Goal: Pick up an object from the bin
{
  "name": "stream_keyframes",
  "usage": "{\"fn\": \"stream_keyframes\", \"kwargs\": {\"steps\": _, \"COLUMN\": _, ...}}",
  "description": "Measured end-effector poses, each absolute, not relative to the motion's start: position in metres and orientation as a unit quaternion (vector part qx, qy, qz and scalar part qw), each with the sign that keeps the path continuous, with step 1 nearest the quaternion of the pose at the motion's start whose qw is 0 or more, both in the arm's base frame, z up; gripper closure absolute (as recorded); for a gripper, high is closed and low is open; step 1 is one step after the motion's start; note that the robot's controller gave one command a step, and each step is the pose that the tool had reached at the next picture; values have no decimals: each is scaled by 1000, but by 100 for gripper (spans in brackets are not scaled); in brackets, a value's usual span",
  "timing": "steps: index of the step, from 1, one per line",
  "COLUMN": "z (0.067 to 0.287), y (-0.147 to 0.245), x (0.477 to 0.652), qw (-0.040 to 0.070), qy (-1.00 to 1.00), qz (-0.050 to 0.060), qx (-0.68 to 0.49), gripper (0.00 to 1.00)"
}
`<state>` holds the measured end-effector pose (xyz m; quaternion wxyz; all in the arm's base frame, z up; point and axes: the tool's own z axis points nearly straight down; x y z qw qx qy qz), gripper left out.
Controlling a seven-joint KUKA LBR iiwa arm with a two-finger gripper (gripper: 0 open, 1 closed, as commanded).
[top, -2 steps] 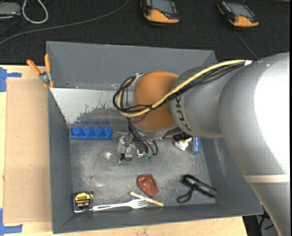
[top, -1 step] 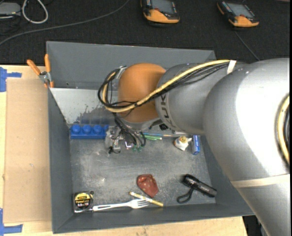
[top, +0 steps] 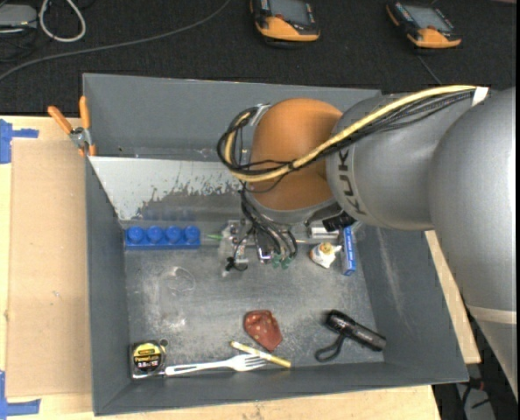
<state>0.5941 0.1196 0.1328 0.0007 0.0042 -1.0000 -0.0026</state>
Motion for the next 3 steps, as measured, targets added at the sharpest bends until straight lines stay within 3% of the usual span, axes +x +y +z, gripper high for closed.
{"fn": "stream_keyframes", "kwargs": {"steps": 1, "z": 121, "y": 154, "x": 602, "qw": -7, "qy": -1000, "qz": -4, "qx": 14, "gripper": 100}}
{"fn": "stream_keyframes", "kwargs": {"steps": 2, "z": 122, "y": 195, "x": 599, "qw": -4, "qy": -1000, "qz": -3, "qx": 23, "gripper": 0}}
{"fn": "stream_keyframes", "kwargs": {"steps": 3, "z": 121, "y": 195, "x": 599, "qw": -3, "qy": -1000, "qz": -2, "qx": 22, "gripper": 0}}
